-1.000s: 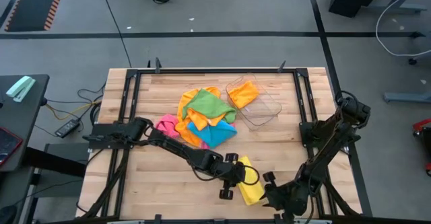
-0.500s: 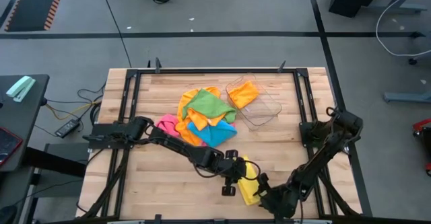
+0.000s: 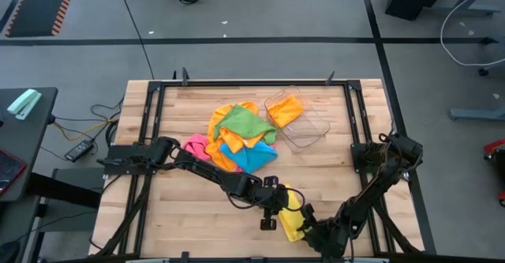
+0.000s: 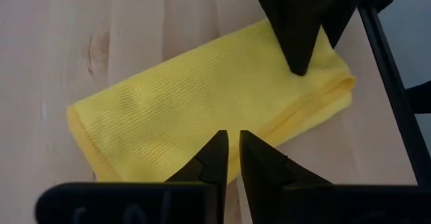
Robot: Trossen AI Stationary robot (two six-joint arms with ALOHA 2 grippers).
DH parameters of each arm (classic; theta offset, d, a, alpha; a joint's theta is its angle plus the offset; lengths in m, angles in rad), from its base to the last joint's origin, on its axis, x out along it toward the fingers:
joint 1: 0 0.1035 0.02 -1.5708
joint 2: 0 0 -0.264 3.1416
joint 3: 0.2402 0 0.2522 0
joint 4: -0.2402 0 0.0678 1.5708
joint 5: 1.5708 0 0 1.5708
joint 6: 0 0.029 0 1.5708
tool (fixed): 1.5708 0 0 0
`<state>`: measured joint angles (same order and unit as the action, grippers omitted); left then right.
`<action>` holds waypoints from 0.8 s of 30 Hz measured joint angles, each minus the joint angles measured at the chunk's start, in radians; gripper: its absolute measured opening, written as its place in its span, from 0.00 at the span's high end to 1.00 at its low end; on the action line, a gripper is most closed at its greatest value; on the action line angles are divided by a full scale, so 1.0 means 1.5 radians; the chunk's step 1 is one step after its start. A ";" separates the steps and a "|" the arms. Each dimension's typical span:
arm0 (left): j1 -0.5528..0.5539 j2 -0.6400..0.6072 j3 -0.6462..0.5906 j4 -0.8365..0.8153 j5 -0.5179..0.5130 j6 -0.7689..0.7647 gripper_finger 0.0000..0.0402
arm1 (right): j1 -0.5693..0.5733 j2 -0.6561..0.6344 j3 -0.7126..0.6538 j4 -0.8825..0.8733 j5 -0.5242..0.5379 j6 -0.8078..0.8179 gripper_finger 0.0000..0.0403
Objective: Fold microfiber towels
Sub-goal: Fold the yellow towel
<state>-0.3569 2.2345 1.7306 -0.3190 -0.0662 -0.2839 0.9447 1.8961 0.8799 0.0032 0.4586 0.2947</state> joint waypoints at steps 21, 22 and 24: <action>-0.027 -0.030 0.000 0.042 0.007 -0.036 0.88 | -0.053 -0.090 0.005 -0.017 -0.219 0.055 0.97; -0.032 -0.023 0.000 0.052 0.007 -0.050 0.88 | -0.055 -0.097 0.006 -0.017 -0.223 0.066 0.97; -0.040 -0.014 -0.001 0.042 0.007 -0.078 0.89 | -0.060 -0.111 0.007 -0.019 -0.224 0.084 0.97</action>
<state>-0.4172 2.2134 1.7292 -0.2557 -0.0561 -0.4003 0.8553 1.7290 0.8902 -0.0250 0.1230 0.4210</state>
